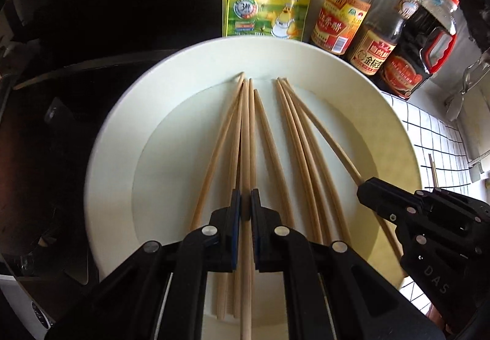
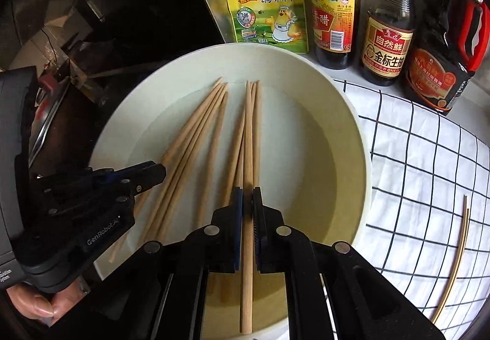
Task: Organize utensils
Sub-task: 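Lower the chopsticks into the basin and open both tools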
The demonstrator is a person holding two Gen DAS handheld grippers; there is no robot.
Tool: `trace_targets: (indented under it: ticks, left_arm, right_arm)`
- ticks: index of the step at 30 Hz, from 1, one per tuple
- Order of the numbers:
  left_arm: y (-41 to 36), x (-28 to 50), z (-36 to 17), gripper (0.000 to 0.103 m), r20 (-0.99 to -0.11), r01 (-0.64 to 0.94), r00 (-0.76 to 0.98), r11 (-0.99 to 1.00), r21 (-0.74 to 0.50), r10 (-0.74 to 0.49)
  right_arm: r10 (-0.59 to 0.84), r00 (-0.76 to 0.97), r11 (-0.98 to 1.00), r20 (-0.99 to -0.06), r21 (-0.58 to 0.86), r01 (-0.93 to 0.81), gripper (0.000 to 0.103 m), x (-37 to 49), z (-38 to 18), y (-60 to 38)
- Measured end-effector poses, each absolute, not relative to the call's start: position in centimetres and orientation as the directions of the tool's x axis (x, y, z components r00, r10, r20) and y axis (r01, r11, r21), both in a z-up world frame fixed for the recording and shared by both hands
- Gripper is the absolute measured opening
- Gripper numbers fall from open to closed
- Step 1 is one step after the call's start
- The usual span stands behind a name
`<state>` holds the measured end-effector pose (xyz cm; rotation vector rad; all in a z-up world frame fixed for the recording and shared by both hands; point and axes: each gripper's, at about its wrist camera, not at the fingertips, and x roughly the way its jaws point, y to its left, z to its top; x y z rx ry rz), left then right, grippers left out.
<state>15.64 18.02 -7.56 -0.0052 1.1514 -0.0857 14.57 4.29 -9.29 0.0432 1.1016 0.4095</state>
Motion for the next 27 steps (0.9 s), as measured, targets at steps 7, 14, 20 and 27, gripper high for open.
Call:
trace_targets:
  ticks: [7, 14, 20, 27]
  left_arm:
    - [18.8, 16.3, -7.5, 0.046, -0.906, 0.034, 0.417, 0.998, -0.057, -0.066]
    - [20.4, 15.4, -6.2, 0.074, -0.879, -0.023, 0.475, 0.998, -0.062, -0.044]
    - [20.5, 14.0, -5.5, 0.075, -0.858, -0.033, 0.514, 0.999, -0.019, 0.001]
    - [20.0, 11.8, -4.4, 0.075, -0.846, -0.03, 0.534, 0.999, -0.011, 0.007]
  right_arm:
    - [0.352, 0.413, 0.927, -0.84, 0.253, -0.276, 0.021, 14.6, -9.0, 3.8]
    - [0.332, 0.475, 0.936, -0.815, 0.222, -0.274, 0.026, 13.7, -7.3, 3.3]
    - [0.336, 0.477, 0.933, -0.812, 0.217, -0.288, 0.031, 12.4, -6.8, 3.4]
    - [0.35, 0.486, 0.927, -0.801, 0.22, -0.304, 0.034, 9.8, -6.2, 3.0]
